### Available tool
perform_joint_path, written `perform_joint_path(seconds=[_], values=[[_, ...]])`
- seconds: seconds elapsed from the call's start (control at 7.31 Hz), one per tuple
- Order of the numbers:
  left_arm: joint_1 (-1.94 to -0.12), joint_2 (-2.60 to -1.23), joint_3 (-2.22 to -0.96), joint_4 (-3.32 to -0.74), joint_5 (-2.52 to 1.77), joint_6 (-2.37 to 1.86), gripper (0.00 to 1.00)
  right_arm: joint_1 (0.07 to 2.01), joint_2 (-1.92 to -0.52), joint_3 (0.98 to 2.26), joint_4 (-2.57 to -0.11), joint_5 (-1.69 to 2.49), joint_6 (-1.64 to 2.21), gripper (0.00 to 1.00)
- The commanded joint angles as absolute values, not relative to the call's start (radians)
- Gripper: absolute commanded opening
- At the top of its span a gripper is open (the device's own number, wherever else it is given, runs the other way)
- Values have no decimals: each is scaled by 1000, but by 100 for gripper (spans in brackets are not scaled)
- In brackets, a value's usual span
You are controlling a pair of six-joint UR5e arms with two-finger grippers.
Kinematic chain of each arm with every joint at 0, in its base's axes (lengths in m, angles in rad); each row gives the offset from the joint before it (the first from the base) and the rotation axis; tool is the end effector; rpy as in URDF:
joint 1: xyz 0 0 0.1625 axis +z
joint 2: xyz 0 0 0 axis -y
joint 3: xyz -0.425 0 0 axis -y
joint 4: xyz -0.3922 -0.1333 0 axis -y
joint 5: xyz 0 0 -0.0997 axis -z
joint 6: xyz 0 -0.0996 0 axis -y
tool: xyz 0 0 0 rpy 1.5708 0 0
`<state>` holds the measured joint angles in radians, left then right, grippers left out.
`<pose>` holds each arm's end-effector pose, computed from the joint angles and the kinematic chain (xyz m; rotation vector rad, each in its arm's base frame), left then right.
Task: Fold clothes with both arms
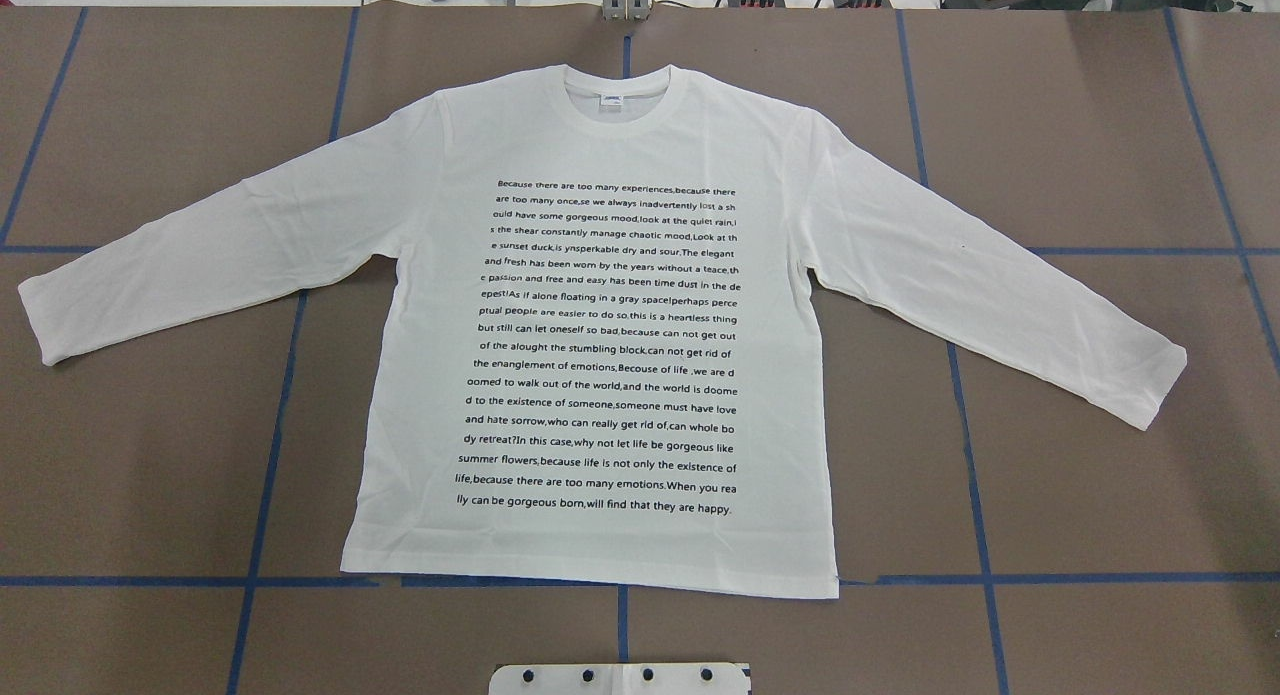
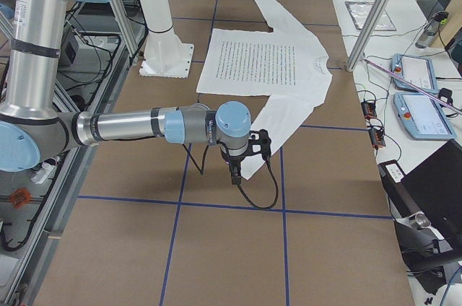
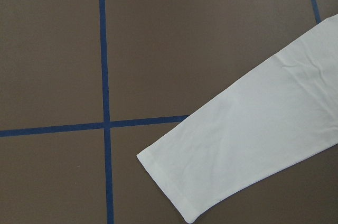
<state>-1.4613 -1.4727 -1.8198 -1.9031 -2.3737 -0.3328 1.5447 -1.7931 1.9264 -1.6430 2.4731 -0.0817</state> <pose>-0.0103 -0.4705 0.5414 0.2726 0.8664 -0.0138 0.0447 -0.3996 0.5804 0.0820 -0.9007 -0.1279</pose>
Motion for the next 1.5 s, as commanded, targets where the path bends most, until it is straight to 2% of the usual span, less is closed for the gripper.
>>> perform_joint_path(seconds=[0.0, 0.82, 1.37], values=[[-1457, -1474, -1827, -1910, -2379, -337, 100, 1545, -1789, 1928, -1643, 2480, -80, 100], [-1447, -1474, -1847, -1980, -2485, -328, 100, 1537, -1827, 1910, -1476, 2520, -83, 100], [-1447, -1471, -1847, -2014, -2494, -334, 100, 1412, -1801, 1861, -1401, 2465, -14, 98]])
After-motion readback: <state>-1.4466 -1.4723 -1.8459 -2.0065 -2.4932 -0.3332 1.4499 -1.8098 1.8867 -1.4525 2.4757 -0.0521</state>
